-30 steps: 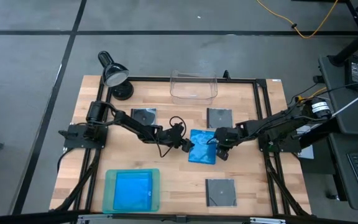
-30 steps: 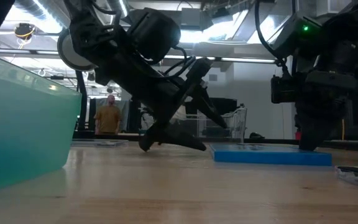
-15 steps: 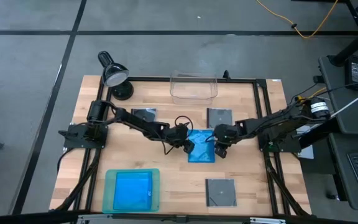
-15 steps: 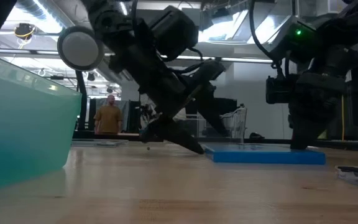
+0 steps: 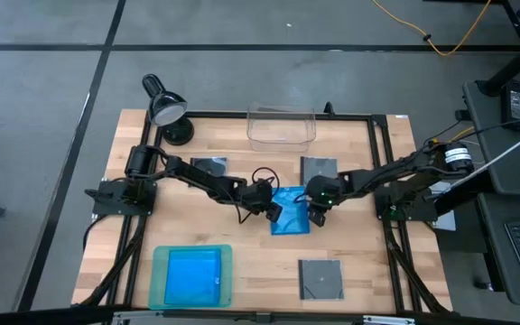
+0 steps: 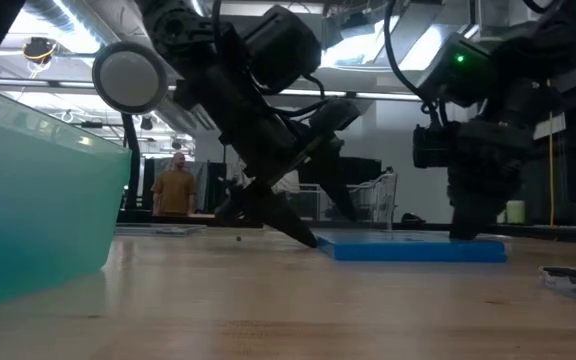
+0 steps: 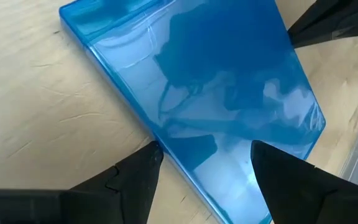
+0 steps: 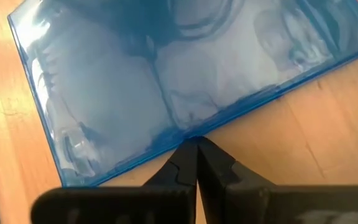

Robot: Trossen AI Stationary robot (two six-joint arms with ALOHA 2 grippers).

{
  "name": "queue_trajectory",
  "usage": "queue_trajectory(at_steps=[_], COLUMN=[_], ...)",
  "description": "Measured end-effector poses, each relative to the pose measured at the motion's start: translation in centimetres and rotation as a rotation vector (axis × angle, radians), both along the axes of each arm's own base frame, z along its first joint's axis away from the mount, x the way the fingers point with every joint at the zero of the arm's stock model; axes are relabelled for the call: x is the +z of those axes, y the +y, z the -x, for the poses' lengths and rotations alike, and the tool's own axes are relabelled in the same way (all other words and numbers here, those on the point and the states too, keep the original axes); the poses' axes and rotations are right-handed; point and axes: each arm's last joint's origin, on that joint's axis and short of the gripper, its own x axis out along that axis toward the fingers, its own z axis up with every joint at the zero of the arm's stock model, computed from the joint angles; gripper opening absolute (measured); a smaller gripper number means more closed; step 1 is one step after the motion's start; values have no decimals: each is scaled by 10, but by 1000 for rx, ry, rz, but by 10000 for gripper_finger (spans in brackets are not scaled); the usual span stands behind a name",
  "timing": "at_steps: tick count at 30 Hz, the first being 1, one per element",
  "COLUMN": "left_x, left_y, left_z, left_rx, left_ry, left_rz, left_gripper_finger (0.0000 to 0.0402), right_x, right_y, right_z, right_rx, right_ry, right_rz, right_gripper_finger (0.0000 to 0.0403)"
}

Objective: Pick & place jewel cases by type
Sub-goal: Put the blue CD case into the blue bin

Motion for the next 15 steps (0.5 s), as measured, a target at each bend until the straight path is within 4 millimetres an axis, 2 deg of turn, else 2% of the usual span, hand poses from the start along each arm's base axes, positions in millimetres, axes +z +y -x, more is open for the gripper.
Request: queue_trajectory(at_steps=[8, 15], left_x=[9, 31], left_y=[3, 4], left_z=[1, 3], left_rx=[42, 79], left_ry=[-21, -83], left_rz=[-86, -147], left_gripper_finger=[242, 242], right_x=[2, 3], right_y=[0, 0], right_z=[-4, -4], right_rx=[21, 25], right_ry=[8, 3], right_rz=[14, 15], right_gripper_finger=[7, 7])
